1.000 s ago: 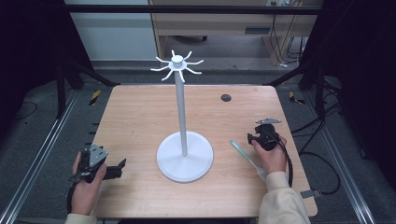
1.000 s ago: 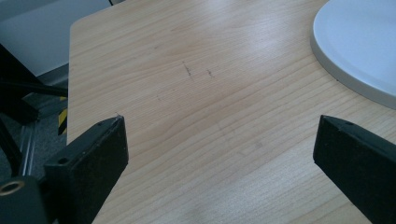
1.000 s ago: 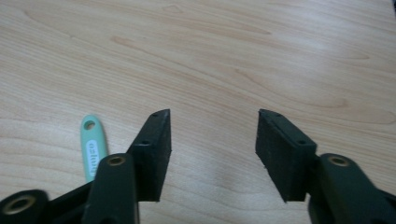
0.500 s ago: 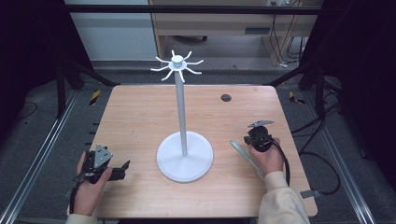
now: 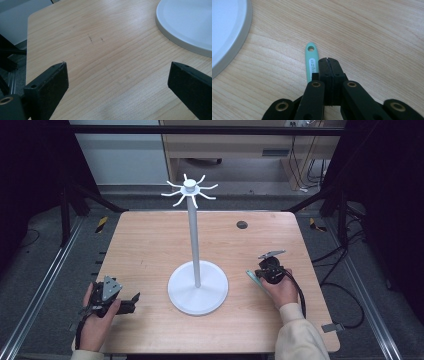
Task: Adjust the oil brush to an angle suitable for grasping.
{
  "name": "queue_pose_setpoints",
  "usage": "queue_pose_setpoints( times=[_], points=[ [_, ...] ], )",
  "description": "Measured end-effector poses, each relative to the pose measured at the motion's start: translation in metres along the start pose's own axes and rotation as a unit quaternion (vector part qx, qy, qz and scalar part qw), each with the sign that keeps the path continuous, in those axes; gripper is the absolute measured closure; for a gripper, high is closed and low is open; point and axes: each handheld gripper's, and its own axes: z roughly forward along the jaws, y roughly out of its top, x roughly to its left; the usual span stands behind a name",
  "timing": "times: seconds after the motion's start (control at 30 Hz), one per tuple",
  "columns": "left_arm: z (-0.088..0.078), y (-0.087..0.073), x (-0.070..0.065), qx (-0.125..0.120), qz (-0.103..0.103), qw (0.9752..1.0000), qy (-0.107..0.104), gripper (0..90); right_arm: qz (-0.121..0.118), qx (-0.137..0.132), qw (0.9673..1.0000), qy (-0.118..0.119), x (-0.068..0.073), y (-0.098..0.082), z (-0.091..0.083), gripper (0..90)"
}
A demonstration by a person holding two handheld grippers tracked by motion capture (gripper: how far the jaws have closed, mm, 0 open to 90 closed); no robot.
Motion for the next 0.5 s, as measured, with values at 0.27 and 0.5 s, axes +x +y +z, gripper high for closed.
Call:
queue_pose_setpoints(
  times=[0.27,0.5],
  points=[
    [-0.0008,-0.0004,0.0003,-0.001,0.0,1.0,0.002,2.7,-0.003,0.012,0.9999,0.004,0.0,-0.0011,0.0027,90.0],
    [-0.0011,-0.0002,0.0004,-0.002,0.001,1.0,0.003,2.7,-0.013,0.015,0.9992,0.033,0.0044,-0.0004,0.0008,90.0]
  ],
)
